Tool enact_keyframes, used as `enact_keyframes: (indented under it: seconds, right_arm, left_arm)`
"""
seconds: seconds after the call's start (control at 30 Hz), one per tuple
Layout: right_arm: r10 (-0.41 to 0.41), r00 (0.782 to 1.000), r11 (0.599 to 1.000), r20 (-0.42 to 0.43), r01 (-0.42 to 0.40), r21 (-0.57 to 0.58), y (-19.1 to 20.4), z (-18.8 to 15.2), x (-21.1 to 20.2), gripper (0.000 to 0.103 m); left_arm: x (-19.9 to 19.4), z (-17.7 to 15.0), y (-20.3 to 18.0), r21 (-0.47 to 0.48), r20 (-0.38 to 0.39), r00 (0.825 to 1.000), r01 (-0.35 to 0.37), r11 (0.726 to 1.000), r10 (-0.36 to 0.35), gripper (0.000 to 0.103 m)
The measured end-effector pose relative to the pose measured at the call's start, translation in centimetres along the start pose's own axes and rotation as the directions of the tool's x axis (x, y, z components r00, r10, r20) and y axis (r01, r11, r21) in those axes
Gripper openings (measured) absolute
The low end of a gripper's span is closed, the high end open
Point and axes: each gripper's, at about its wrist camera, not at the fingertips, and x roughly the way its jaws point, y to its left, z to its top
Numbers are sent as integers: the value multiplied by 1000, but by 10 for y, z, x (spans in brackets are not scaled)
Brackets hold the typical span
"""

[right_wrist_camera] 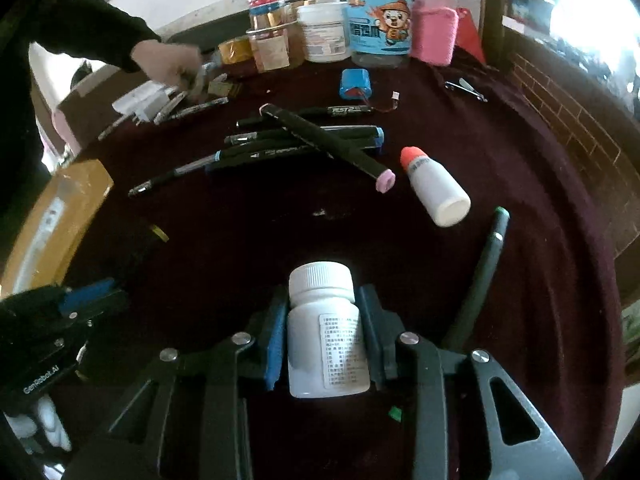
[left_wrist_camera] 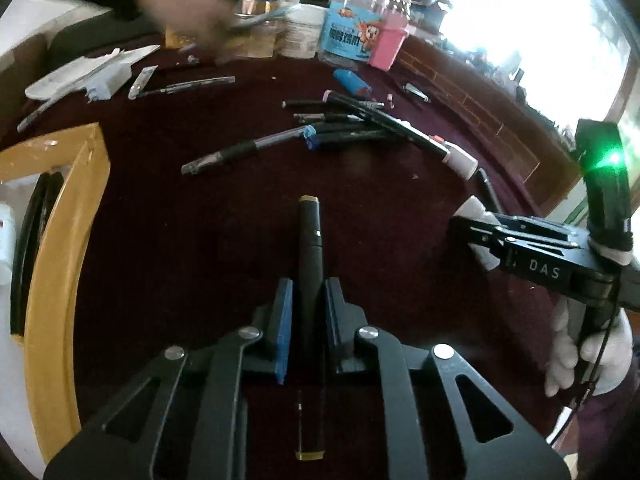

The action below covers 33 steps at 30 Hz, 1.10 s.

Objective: Organize rigid objects
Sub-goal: 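Lift the marker with the left tool while the right tool grasps a white pill bottle, then lower the marker and pill bottle into the cardboard box and open both tools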

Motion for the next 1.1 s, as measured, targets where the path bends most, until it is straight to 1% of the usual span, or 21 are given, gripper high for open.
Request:
enact_keyframes:
  seconds: [0.03, 0.1, 0.2, 0.33, 0.43, 0.47, 0.53, 0.63, 0.7, 0.73, 0.8, 0.93, 1.03, 1.1]
  right_arm:
    - [14, 1000, 1000, 1, -14, 8, -1, -1, -2, 30]
    - [39, 999, 999, 2, -39, 20, -2, -4, -7, 30]
    - [63, 998, 998, 14, -63, 25, 1, -6, -17, 30]
    - [106, 994, 994, 36, -106, 14, 16, -4, -30, 30]
    - [145, 988, 989, 50, -144, -15, 36, -1, -39, 30]
    - [159, 986, 987, 52, -158, -28, 45, 1, -41, 30]
    - [196, 979, 980, 55, -193, -55, 65, 5, -46, 30]
    - [265, 963, 961, 44, -260, -92, 99, 12, -50, 30]
    - [310, 950, 946, 33, -305, -108, 121, 17, -49, 30]
    - [338, 941, 936, 24, -333, -115, 134, 20, -48, 30]
    - [381, 925, 918, 2, -377, -123, 155, 24, -43, 31]
    - [461, 885, 875, -62, -466, -129, 204, 30, -29, 31]
    - [492, 861, 853, -126, -506, -128, 240, 32, -12, 31]
    - [497, 851, 846, -170, -518, -126, 262, 31, 2, 31]
  left_arm:
    - [-6, -2, 4, -17, 10, 999, 32, 999, -32, 12]
    - [-16, -3, 5, -29, 35, 998, 60, 998, -59, 12]
    - [-40, -5, 10, -53, 101, 987, 129, 990, -123, 13]
    - [-76, -8, 27, -98, 191, 961, 222, 970, -200, 13]
    - [-105, -11, 46, -118, 251, 944, 248, 962, -212, 13]
    - [-116, -12, 55, -124, 270, 941, 245, 962, -204, 13]
    - [-136, -14, 75, -144, 299, 939, 218, 965, -168, 13]
    - [-157, -16, 116, -204, 317, 945, 155, 967, -85, 13]
    - [-165, -16, 147, -254, 308, 951, 102, 962, -20, 13]
    - [-168, -16, 158, -269, 302, 953, 84, 959, 2, 13]
    - [-171, -13, 185, -301, 283, 957, 31, 953, 58, 13]
    - [-161, -6, 232, -370, 221, 968, -29, 929, 118, 13]
    - [-148, -4, 260, -404, 161, 976, -72, 912, 148, 13]
    - [-135, -1, 271, -417, 114, 981, -93, 904, 154, 13]
